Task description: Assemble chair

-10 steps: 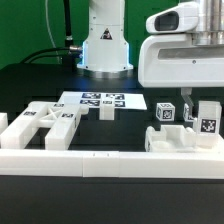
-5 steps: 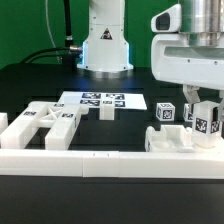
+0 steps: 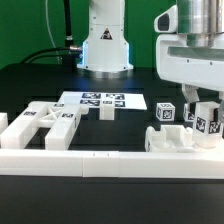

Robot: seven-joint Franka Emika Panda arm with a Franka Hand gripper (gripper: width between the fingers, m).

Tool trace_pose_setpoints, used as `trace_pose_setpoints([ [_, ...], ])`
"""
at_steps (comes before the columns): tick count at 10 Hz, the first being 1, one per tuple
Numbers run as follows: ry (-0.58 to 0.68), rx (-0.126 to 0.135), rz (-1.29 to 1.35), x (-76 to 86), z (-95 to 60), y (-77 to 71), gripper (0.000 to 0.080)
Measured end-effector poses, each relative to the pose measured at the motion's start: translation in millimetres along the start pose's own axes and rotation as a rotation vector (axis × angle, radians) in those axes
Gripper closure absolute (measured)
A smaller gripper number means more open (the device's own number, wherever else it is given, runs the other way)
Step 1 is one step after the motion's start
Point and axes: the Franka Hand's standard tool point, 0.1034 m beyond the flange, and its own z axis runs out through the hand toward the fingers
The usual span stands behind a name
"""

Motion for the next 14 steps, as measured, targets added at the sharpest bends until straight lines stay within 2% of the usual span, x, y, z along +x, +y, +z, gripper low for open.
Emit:
trace_pose_setpoints([
  [1,0.001,-0.001,-0.060,-0.5,0.1,-0.1,0.0203],
  [2,0.001,-0.002,-0.188,-1.2,0.5,-0.2,0.0203],
  [3,0.000,-0.002,-0.296,-2.1,0.8,-0.4,0.0160],
  [9,0.000,-0.006,-0.731,-2.6,1.7,0.0,0.0150],
  [11,0.003,-0.008,-0.907,2.4,0.7,1.0,0.0150],
  [14,0.002,-0.007,-1.112,-6.5,0.6,-2.0,0.0150],
])
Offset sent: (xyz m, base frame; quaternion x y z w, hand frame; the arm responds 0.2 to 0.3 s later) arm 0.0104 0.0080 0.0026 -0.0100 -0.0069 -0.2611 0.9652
